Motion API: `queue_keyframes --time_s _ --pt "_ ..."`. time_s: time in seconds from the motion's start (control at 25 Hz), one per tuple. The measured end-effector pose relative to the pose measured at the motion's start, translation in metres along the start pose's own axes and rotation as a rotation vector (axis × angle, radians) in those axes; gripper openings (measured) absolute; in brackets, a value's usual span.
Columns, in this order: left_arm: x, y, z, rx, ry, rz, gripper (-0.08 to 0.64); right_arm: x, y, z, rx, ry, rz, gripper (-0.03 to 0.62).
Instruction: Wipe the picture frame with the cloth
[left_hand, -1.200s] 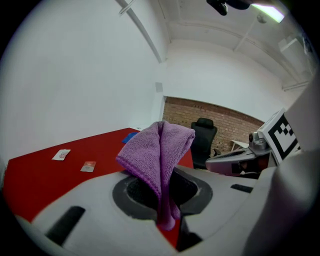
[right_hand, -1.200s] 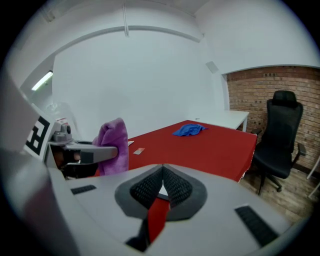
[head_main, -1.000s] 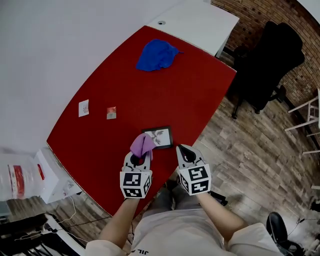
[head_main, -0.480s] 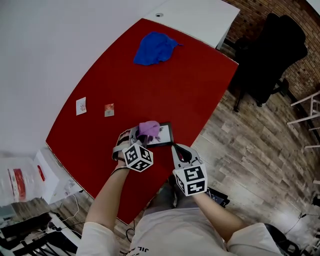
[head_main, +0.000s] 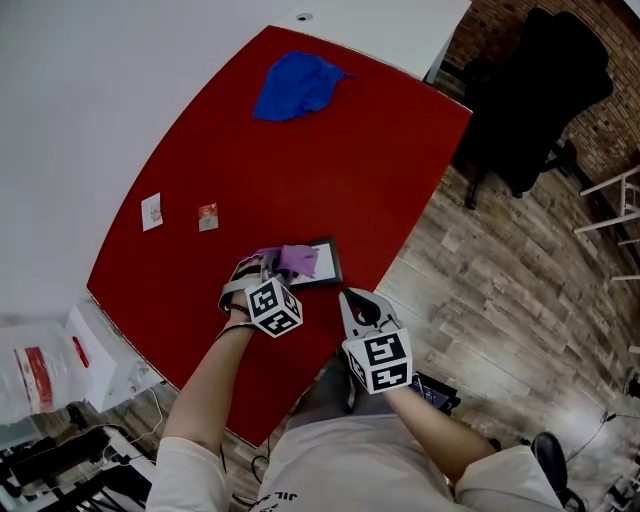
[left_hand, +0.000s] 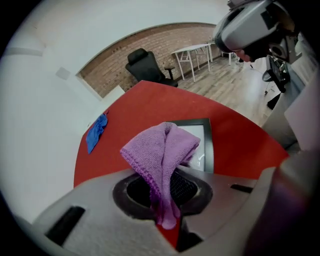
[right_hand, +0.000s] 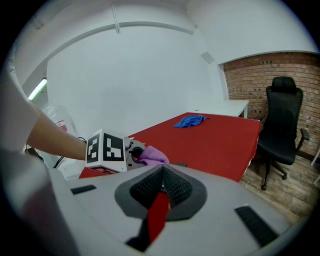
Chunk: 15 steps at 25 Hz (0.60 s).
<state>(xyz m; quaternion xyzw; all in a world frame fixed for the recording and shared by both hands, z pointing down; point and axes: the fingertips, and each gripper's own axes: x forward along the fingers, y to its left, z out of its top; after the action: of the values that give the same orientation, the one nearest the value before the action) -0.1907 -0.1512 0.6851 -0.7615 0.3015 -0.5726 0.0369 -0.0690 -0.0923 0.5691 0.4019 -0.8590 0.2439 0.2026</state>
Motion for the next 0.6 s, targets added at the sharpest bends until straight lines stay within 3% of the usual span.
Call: queue_keyframes --time_s 0.36,0.6 --pt "-0.023 -0.063 -0.009 0.06 -0.002 -0.074 0.063 0.004 0.004 0.0 -0.006 -0.005 0.018 0.005" --pt "-0.013 -0.03 -0.005 0.074 0.014 -0.046 0.063 -0.002 0.002 -0.006 -0.002 0.001 0.005 0.005"
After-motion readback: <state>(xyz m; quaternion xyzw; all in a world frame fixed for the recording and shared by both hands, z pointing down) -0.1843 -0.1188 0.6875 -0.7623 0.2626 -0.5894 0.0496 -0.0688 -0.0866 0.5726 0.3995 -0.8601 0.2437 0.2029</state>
